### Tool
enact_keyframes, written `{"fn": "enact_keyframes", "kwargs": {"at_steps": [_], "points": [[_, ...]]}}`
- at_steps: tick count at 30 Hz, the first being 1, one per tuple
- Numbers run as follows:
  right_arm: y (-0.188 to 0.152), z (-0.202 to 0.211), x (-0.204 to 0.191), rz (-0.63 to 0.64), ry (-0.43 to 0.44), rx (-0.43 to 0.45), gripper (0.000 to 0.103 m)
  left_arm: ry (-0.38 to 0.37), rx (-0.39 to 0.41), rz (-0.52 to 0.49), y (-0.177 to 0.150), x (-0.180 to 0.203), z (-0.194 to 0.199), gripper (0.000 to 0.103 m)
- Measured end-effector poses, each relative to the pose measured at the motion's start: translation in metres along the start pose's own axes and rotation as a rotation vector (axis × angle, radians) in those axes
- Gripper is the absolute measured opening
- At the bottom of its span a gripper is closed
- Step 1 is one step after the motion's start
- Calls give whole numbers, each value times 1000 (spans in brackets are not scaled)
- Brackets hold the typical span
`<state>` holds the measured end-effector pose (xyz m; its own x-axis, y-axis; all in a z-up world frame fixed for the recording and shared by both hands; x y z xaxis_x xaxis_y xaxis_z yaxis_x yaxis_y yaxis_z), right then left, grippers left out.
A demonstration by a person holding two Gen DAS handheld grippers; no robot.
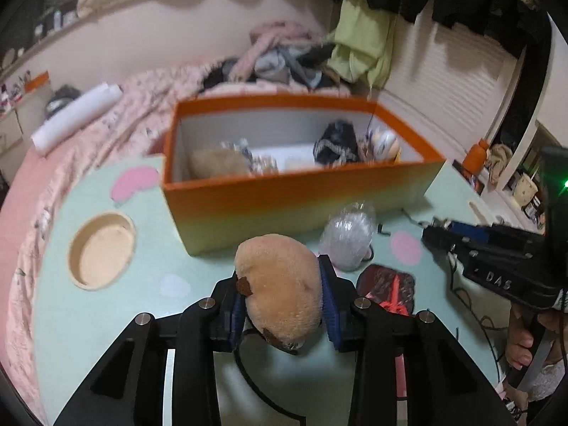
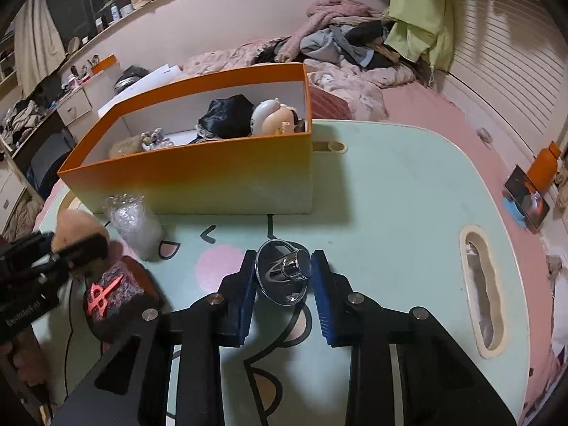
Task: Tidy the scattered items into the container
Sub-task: 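Grasp silver round item with right tool while left tool grasps tan plush ball, then carry silver item into orange box with right tool while left tool carries tan plush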
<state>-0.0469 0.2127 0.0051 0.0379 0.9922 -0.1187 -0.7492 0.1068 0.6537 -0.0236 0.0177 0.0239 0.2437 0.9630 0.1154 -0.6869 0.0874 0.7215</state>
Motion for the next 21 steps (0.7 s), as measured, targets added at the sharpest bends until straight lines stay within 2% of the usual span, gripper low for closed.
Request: {"fn": "enact_keyframes", "kwargs": {"at_steps": [5,10,16,21], "points": [[0,21,-8,23,20,52,31,-46,35,25,10,-1,24,35],[1,43,-34,70,93,88,31,-58,33,32,8,0,31,35],[-1,46,-54,108,127,82,31,-32,10,47,3,-7,26,35],[0,43,-58,110,128,76,31,-27,24,52,6,-10,29,35]]}}
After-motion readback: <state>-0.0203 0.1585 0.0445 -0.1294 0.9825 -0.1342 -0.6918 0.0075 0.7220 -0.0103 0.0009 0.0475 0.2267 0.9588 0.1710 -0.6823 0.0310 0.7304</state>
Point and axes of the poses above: each gripper's, at about its wrist camera, not at the fingertips, and z roughly against the way its jaws point, x to its right, y to its top, the point moved 1 cm from there along -z, roughly the way its jaws point, and after that the axes turned 2 degrees about x, right-handed, at the moved point
